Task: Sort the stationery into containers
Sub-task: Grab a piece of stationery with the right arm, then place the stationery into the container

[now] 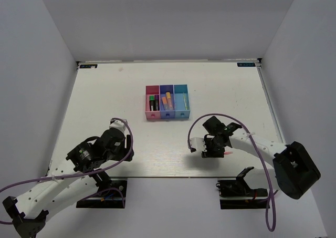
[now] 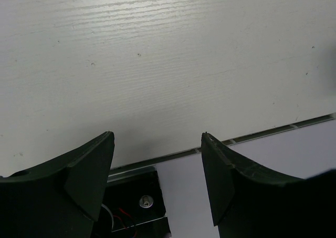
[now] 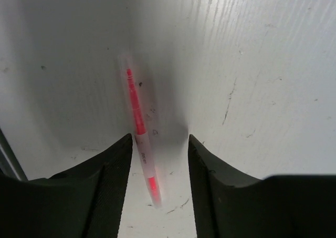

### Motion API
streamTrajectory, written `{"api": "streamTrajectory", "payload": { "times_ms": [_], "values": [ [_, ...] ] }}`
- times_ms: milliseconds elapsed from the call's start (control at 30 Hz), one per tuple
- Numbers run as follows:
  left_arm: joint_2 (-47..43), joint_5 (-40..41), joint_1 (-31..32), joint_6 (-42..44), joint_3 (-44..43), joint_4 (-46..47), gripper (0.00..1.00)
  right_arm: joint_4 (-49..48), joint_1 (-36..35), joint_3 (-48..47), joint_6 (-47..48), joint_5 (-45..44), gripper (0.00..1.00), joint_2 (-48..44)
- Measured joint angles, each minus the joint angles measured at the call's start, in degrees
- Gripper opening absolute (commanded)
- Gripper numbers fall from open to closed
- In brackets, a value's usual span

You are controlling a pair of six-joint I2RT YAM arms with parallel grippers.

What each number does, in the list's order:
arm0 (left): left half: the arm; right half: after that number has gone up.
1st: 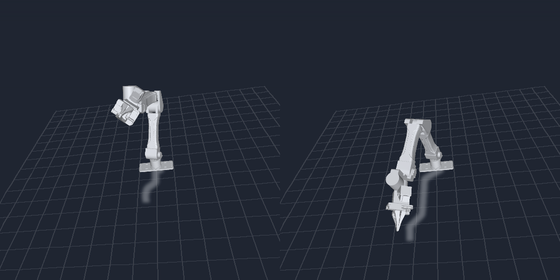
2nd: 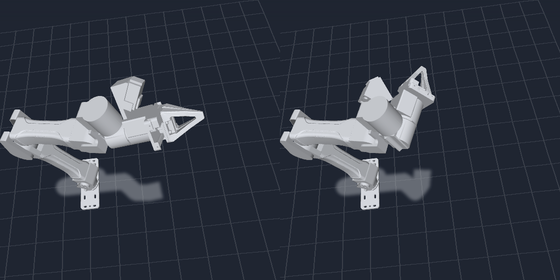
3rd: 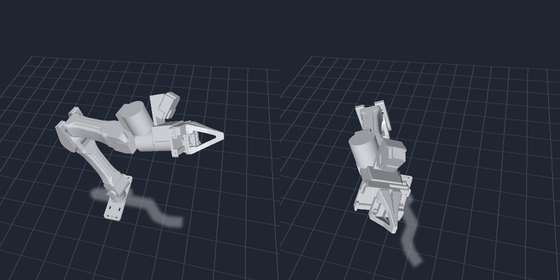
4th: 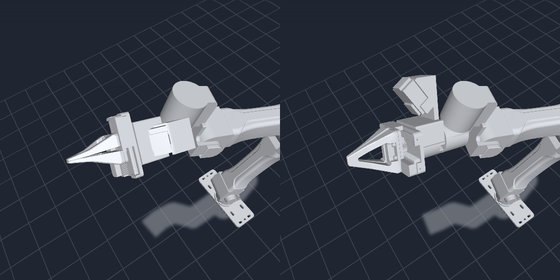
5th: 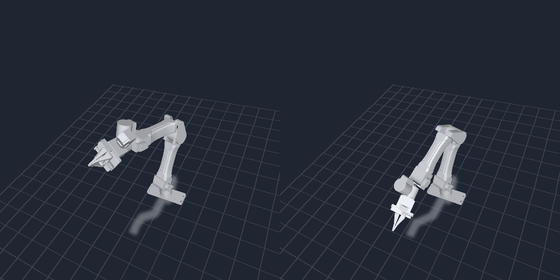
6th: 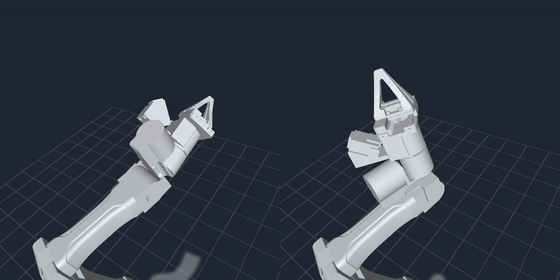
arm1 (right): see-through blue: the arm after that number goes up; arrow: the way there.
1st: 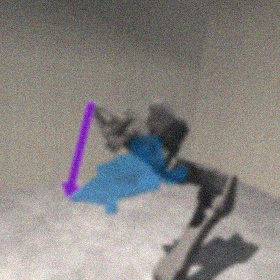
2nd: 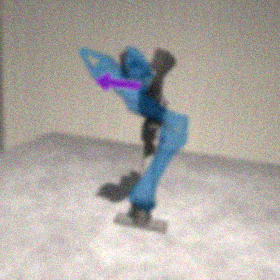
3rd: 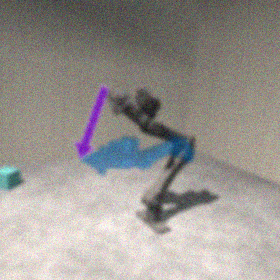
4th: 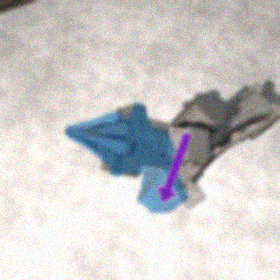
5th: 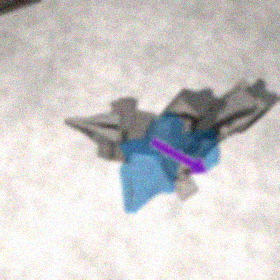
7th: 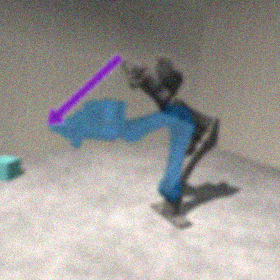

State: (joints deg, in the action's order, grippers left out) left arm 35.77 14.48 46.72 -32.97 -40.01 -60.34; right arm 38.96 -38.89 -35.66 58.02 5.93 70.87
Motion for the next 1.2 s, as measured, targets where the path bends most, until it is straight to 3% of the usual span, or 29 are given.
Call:
{"api": "streamTrajectory", "payload": {
  "times_ms": [200,233,333,367,700,900,1067,1200],
  "values": [
    [-0.7,0.2,0.0,0.0,0.0,-0.7,0.77,0.0,1.0,-0.6,1.4,0.7,0.35,3.0],
    [-0.9,0.2,0.0,0.0,0.0,-0.9,0.77,0.0,1.0,-0.6,1.5,0.8,0.22,3.0],
    [-1.3,0.5,0.0,0.0,0.0,-1.1,0.77,0.0,1.0,-0.5,2.1,0.9,0.01,3.3],
    [-1.4,0.6,0.0,0.0,0.0,-1.1,0.77,-0.2,1.0,-0.5,2.3,0.9,0.00,3.5],
    [-1.2,1.2,0.0,-0.1,0.0,-1.4,0.77,4.7,1.4,-5.9,-1.4,5.9,0.00,7.4],
    [1.2,1.2,0.0,-0.5,0.0,-1.4,0.77,9.2,1.3,-27.6,-12.1,12.4,0.00,15.0],
    [3.9,1.2,0.0,-0.9,-0.5,-1.4,0.77,5.7,1.3,-41.4,-25.9,13.6,0.00,21.5],
    [5.0,1.2,0.0,-1.2,-1.6,-1.1,0.77,-0.2,2.0,-47.2,-38.5,10.4,0.00,26.9]
  ]
}}
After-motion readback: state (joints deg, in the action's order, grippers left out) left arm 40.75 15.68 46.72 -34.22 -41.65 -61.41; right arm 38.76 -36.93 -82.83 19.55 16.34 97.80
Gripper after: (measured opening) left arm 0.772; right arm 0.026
